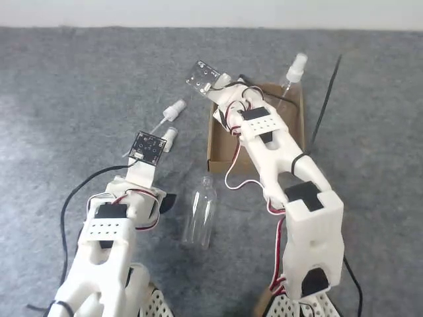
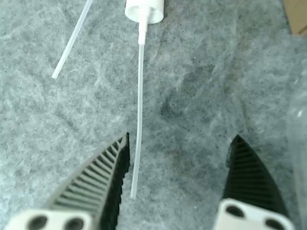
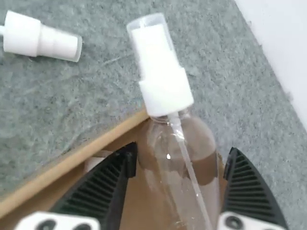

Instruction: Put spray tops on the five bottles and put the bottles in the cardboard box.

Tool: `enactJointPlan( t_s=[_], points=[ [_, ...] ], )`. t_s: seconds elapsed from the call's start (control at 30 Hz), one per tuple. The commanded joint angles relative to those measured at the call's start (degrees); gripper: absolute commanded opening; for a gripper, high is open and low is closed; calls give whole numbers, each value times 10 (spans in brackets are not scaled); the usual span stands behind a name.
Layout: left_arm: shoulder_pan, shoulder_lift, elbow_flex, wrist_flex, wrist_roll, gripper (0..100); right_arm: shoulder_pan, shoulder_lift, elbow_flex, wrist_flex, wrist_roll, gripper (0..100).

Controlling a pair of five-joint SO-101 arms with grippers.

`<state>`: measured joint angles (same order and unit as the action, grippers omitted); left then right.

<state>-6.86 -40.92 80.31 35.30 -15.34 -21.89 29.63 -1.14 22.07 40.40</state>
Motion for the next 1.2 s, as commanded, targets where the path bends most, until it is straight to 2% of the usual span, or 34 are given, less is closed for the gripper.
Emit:
enactJointPlan(
  t_s=[0.0, 0.33, 0.53, 0.87, 1.07, 1.17],
  points=[
    [2, -18, -3, 4, -6, 306, 11, -13, -38, -15, 11, 255],
    [2, -18, -3, 4, -6, 306, 12, -5, -37, -39, 10, 249],
    [2, -18, -3, 4, -6, 306, 9, -7, -34, -66, 13, 120],
    [2, -18, -3, 4, -6, 306, 7, -20, -36, -66, 10, 13],
    [2, -18, -3, 4, -6, 306, 7, -68, -18, -67, 7, 13],
    [2, -18, -3, 4, -6, 306, 8, -100, 4, -87, -40, 13]
  ],
)
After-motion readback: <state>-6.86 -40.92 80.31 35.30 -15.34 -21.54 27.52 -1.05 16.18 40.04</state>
